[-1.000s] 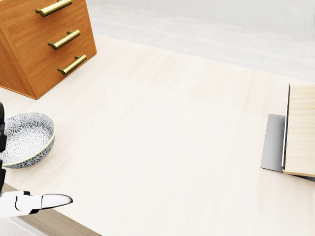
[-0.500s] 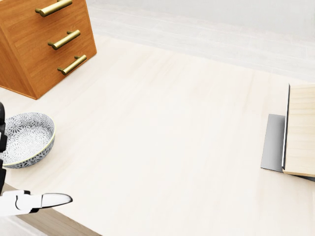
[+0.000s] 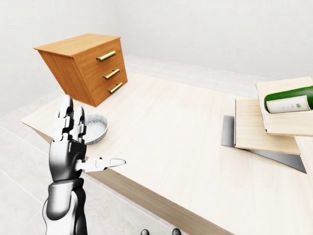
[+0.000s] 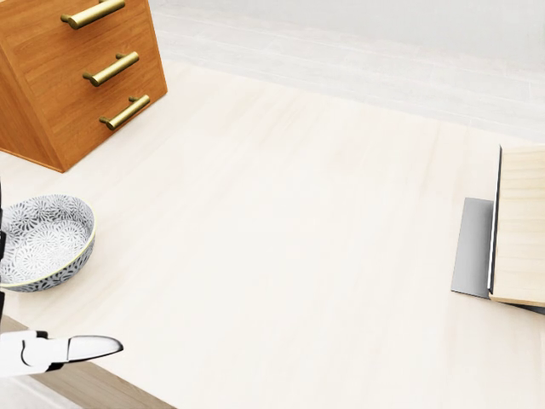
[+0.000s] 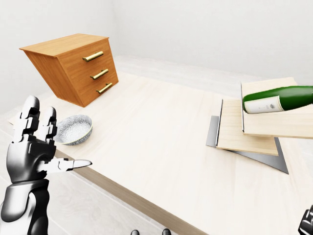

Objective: Put the wine bottle on the wine rack.

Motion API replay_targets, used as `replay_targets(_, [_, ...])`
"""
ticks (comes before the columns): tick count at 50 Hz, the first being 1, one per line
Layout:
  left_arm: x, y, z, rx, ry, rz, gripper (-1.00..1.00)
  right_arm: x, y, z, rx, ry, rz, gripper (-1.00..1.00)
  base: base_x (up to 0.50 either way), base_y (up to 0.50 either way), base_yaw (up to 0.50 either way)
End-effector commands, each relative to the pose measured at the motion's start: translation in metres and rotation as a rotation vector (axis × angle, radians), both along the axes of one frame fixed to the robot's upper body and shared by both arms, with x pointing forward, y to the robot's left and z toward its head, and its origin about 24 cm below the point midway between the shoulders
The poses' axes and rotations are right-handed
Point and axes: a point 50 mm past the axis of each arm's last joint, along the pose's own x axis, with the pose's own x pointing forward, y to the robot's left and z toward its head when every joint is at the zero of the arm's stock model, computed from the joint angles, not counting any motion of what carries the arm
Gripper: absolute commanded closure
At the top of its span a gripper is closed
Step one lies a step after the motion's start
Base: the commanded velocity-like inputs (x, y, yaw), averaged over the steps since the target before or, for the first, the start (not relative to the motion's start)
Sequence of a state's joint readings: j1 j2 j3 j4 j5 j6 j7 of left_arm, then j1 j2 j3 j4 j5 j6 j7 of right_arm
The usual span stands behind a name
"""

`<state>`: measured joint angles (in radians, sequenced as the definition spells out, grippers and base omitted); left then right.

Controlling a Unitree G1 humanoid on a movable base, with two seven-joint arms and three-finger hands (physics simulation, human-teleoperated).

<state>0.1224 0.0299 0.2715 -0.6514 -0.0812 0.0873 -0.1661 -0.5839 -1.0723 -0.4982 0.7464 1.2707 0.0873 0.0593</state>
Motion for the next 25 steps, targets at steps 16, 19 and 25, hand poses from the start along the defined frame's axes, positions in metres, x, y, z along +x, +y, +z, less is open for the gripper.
replay_targets(16, [0.0, -0.001, 0.002, 0.004, -0.009, 0.0, -1.0, 0.01, 0.006, -0.01, -0.067, 0.036, 0.038, 1.0, 0.0, 0.0, 0.0])
replay_targets(19, [0.0, -0.001, 0.003, 0.004, -0.013, 0.0, -1.0, 0.012, 0.007, -0.013, -0.067, 0.048, 0.038, 1.0, 0.0, 0.0, 0.0])
replay_targets(25, [0.0, -0.001, 0.001, 0.003, -0.007, -0.001, -1.0, 0.015, 0.006, -0.021, -0.095, 0.091, 0.054, 1.0, 0.0, 0.0, 0.0])
